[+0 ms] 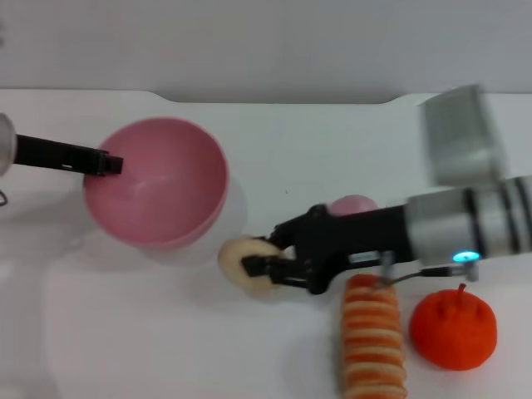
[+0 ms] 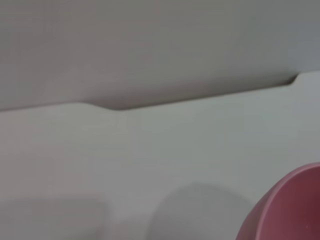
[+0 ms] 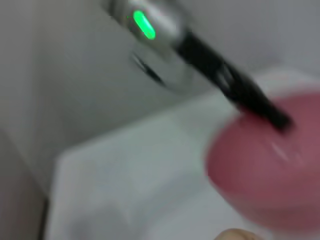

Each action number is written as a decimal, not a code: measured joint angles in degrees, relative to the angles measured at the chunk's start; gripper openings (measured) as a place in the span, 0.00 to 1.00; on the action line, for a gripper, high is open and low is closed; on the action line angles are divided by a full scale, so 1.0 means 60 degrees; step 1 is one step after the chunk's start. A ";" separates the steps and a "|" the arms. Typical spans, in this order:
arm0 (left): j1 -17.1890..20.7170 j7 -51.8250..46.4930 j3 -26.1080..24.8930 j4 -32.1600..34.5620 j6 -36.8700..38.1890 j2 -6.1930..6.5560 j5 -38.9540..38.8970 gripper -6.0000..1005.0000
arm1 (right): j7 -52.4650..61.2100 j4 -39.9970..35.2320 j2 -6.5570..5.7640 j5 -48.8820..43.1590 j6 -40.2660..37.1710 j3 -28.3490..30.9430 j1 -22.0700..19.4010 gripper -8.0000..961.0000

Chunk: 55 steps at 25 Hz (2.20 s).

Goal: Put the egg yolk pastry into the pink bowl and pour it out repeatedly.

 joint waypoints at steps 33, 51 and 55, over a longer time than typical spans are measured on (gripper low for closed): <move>-0.0297 -0.0022 0.2425 -0.0284 -0.0711 -0.0042 -0.1124 0.01 | 0.0548 -0.1236 0.0054 -0.0547 -0.0490 0.2613 0.0036 0.53; 0.3542 0.5962 0.6736 0.2421 -0.7571 -0.0051 -0.4355 0.01 | -0.0537 0.0431 -0.0050 -0.0326 -0.0751 0.7382 -0.1753 0.59; 0.3982 0.7490 0.9050 0.2302 -1.1215 -0.0035 -0.4130 0.01 | -0.0549 0.0456 -0.0051 -0.0325 -0.0759 0.7411 -0.1793 0.59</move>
